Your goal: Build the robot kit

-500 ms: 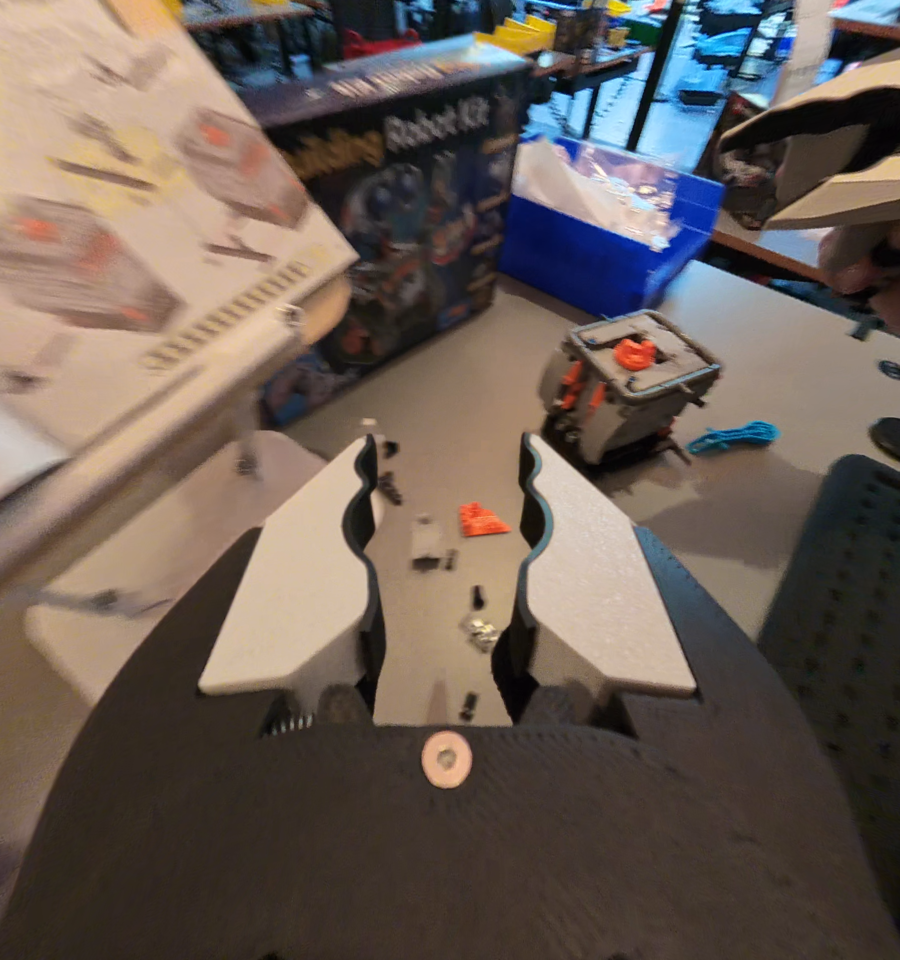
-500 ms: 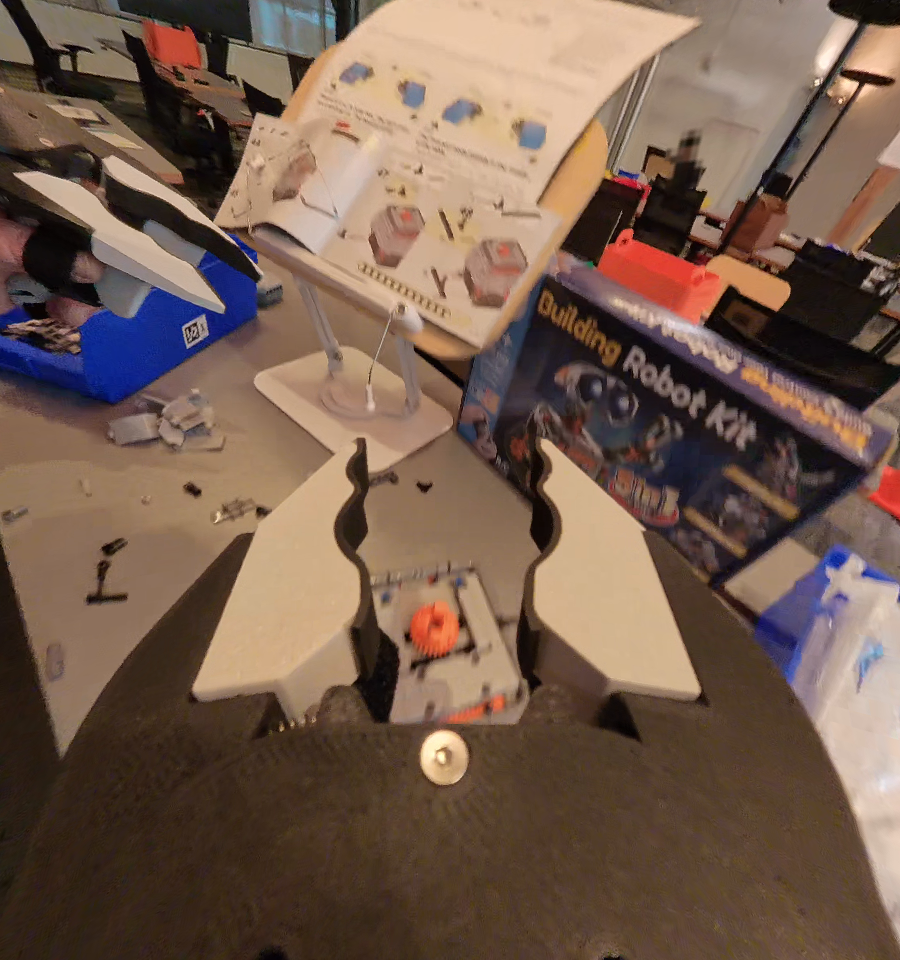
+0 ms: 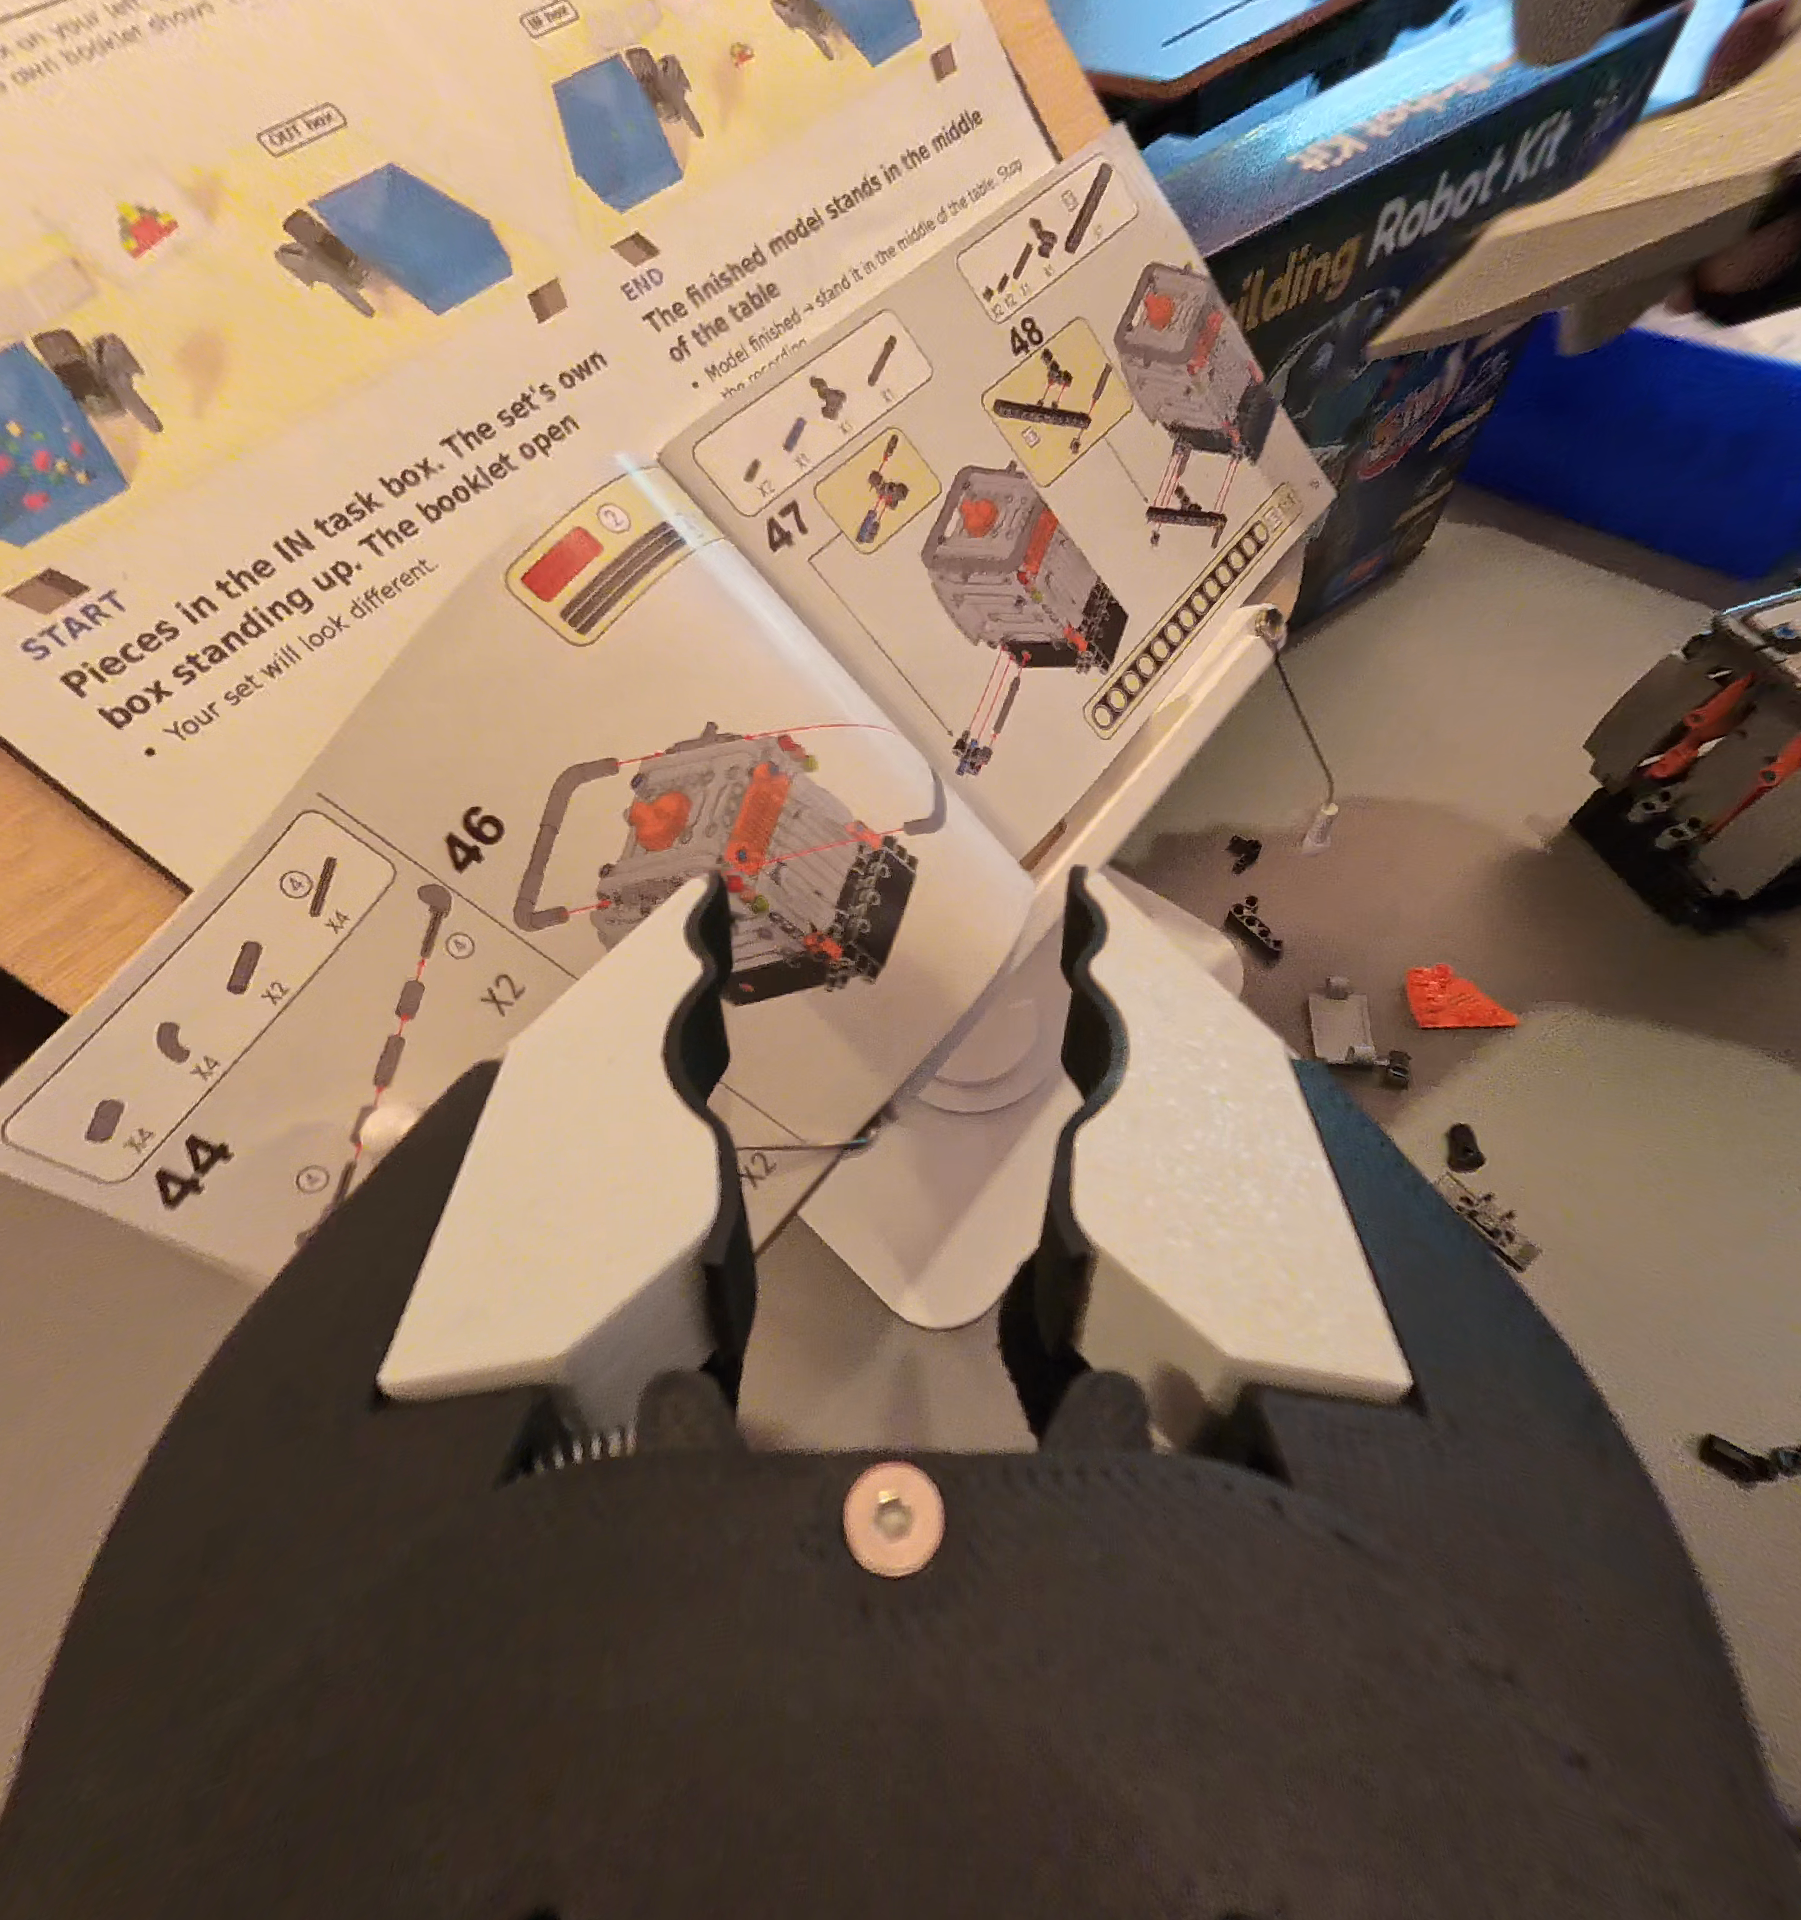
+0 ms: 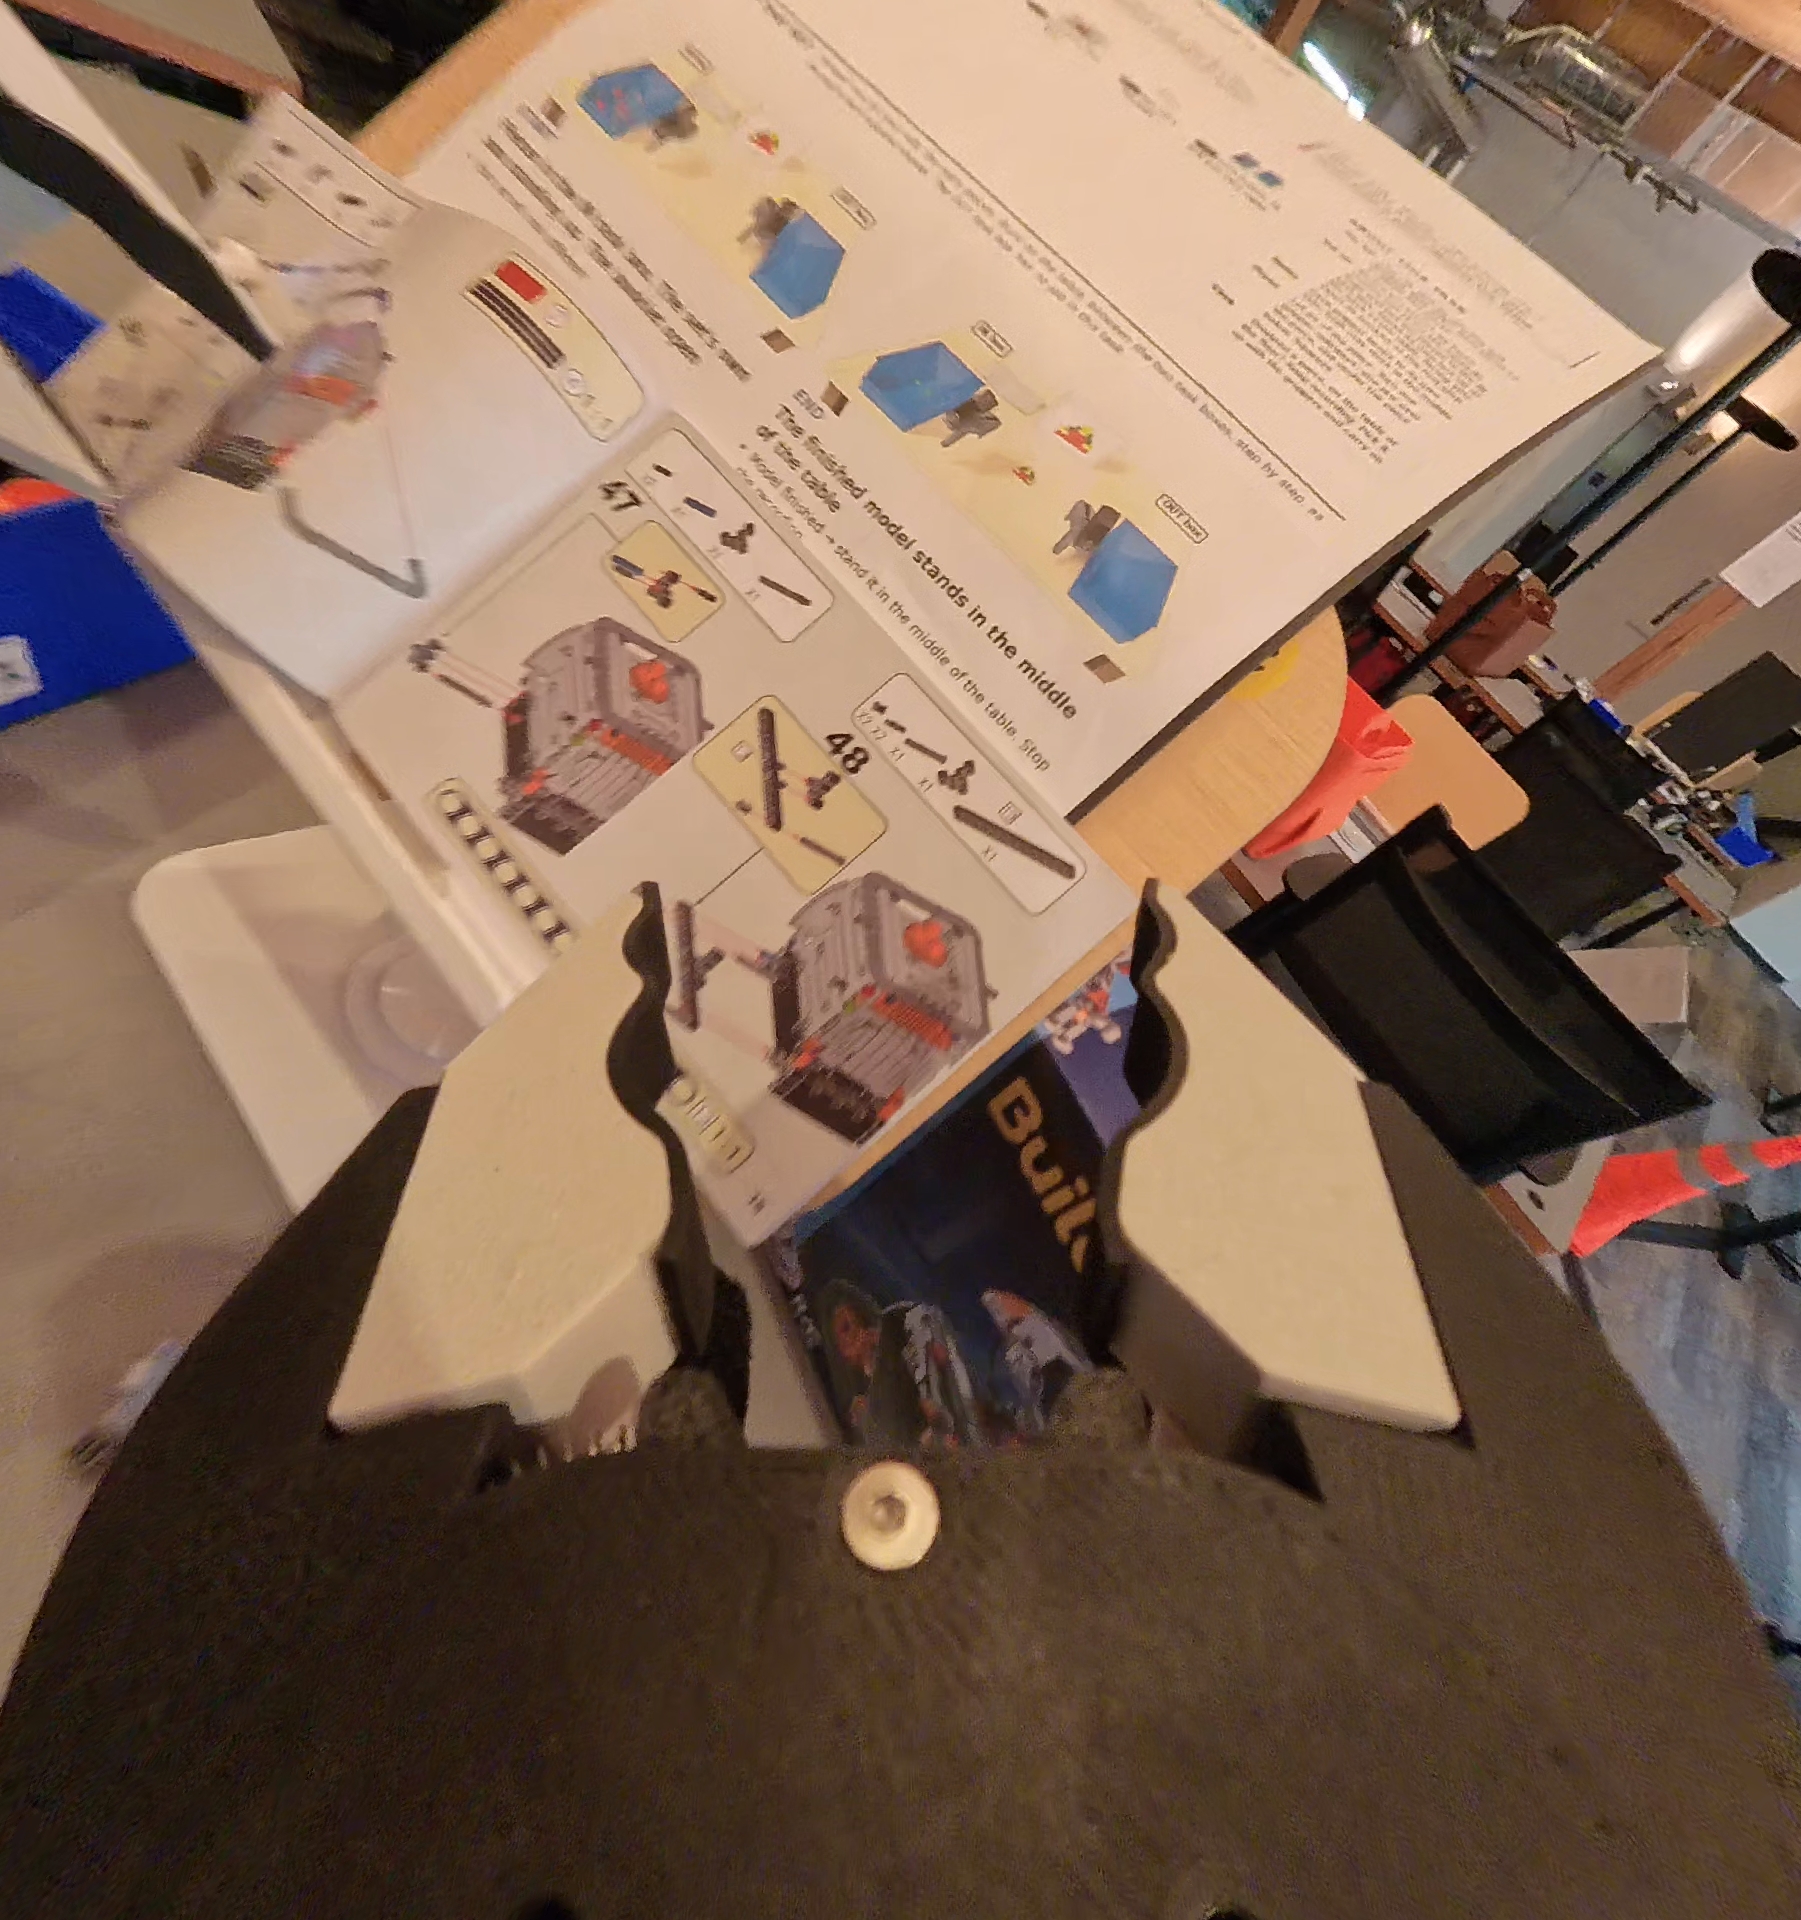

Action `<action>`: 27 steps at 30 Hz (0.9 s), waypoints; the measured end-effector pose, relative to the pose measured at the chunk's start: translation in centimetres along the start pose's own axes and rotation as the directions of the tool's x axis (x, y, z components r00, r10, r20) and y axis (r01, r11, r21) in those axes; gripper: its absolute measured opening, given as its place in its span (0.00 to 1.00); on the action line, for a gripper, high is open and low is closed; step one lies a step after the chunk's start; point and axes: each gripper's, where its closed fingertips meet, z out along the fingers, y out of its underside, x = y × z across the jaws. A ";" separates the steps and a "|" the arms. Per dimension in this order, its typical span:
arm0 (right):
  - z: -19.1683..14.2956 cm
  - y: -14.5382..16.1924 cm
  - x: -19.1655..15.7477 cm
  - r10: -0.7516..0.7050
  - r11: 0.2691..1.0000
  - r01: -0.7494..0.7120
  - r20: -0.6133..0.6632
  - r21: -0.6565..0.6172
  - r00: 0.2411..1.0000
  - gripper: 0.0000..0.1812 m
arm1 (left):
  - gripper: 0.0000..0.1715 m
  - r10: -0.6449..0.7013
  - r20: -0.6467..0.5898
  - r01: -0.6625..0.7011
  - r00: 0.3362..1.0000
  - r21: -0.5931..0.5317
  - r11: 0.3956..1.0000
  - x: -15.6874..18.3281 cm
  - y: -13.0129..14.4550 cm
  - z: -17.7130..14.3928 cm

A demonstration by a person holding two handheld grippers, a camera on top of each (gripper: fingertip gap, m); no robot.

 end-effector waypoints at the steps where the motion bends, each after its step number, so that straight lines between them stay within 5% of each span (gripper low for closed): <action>1: 1.0 0.1 0.3 -0.006 1.000 0.006 -0.008 -0.016 1.000 0.49 | 0.36 -0.003 -0.012 0.003 1.000 0.005 1.000 -0.3 0.2 0.2; 7: 4.7 2.2 0.6 -0.018 0.996 0.016 -0.017 -0.088 1.000 0.44 | 0.36 0.013 -0.052 -0.012 0.999 0.013 1.000 -1.3 1.5 0.3; 12: 4.8 2.1 0.4 -0.084 0.992 0.077 -0.058 -0.101 0.995 0.25 | 0.37 0.027 -0.081 -0.024 0.996 0.035 0.999 -1.2 1.9 0.2; 16: 4.5 1.5 1.6 -0.094 0.991 0.082 -0.118 -0.101 0.989 0.42 | 0.36 0.034 -0.096 -0.030 0.995 0.045 0.999 -1.3 1.9 0.1; 24: 4.9 1.9 1.0 -0.103 0.988 0.093 -0.081 -0.121 0.991 0.31 | 0.38 0.043 -0.102 -0.038 0.994 0.058 0.998 -1.3 2.0 0.0; 27: 4.6 2.0 2.1 -0.043 0.994 0.031 -0.120 -0.102 0.992 0.47 | 0.37 0.044 -0.105 -0.037 0.993 0.059 0.998 -1.3 2.0 0.0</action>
